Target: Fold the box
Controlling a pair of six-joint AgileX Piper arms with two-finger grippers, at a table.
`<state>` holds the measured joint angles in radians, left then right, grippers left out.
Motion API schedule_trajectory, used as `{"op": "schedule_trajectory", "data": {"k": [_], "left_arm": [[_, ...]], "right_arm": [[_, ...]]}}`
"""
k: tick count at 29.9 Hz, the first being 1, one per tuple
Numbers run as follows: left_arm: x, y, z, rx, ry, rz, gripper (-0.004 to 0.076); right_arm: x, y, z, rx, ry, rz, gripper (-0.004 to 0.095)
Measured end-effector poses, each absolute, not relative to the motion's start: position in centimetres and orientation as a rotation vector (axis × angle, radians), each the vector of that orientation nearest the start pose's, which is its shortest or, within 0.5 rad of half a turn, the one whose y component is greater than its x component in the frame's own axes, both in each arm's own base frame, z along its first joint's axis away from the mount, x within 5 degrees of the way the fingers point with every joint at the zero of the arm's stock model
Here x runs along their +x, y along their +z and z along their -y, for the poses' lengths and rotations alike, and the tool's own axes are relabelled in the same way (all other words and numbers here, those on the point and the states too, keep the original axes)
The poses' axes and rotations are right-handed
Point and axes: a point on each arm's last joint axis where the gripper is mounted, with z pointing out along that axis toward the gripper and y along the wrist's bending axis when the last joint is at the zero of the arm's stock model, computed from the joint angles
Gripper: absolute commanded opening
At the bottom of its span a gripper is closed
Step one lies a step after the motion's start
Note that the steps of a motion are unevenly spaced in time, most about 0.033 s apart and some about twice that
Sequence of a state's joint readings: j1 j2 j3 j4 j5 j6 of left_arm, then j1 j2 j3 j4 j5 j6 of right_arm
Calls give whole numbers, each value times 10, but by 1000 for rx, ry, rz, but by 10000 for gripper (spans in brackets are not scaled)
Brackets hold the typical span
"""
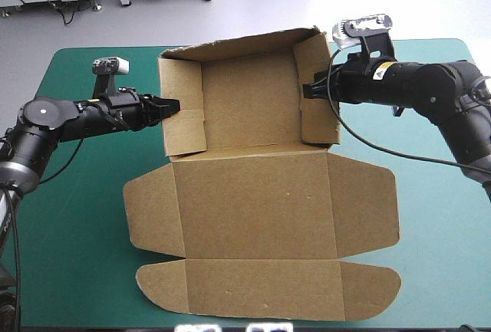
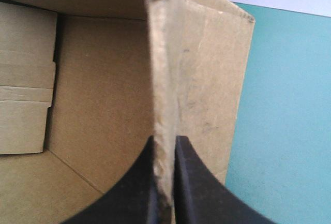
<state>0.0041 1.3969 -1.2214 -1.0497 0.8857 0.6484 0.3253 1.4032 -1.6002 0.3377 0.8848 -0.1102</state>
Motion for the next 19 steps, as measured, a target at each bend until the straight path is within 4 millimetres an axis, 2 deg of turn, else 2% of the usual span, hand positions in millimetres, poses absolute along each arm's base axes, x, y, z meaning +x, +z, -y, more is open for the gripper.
{"op": "schedule_trajectory", "data": {"k": [4,7,11,14,19], "left_arm": [[287,376,61,270,-856,-2154,-10],[281,385,67,309,-779,-2194,-10],[275,386,80,372,-603,-2308,-10],[275,378,87,376,-507,-2386,-10],[293,345,98,316,-370,-2550,-10]], "right_arm": [[275,447,-115,-351,484,-2205,-4],[277,435,-115,-336,440,-2303,-4],[296,405,-121,-329,408,-2464,-4],[315,379,-129,-325,409,-2554,-5],[345,330,-142,-315,416,-2690,-5]]}}
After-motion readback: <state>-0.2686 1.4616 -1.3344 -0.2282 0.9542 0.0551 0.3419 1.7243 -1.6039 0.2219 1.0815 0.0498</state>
